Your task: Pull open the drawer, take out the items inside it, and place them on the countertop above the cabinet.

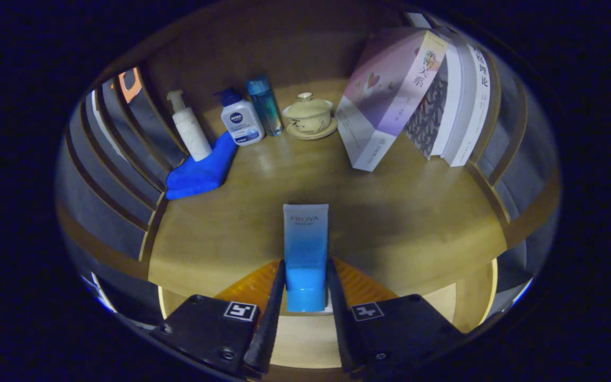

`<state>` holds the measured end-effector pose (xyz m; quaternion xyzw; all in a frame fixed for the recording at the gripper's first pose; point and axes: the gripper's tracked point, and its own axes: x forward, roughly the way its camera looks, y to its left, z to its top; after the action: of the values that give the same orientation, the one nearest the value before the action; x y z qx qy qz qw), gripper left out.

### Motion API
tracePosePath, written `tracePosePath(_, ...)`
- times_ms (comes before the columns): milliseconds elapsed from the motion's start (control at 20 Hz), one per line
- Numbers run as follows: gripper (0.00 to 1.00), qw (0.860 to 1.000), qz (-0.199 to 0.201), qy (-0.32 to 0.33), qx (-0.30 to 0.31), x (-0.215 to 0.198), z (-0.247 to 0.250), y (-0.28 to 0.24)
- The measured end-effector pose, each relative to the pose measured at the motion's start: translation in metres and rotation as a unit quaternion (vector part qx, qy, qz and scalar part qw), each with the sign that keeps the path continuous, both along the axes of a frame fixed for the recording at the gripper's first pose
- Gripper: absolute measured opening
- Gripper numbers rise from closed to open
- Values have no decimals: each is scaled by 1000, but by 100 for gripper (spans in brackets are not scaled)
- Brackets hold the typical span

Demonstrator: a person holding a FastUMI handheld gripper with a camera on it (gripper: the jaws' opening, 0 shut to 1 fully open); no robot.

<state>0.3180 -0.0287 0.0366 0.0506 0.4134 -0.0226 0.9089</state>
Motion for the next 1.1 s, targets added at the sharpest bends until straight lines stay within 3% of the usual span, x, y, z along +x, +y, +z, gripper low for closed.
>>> tracePosePath(200, 52, 997, 16, -75, -15, -13, 34, 7)
tracePosePath(300, 69, 992, 23, -119, -14, -30, 52, 11)
tracePosePath(550, 67, 966, 58, -250, -32, -91, 91, 19)
tracePosePath(750, 100, 940, 70, -331, -33, -148, 102, 26)
tracePosePath(900, 100, 923, 89, -373, -39, -185, 96, 31)
tracePosePath(1100, 100, 908, 76, -411, -28, -225, 85, 32)
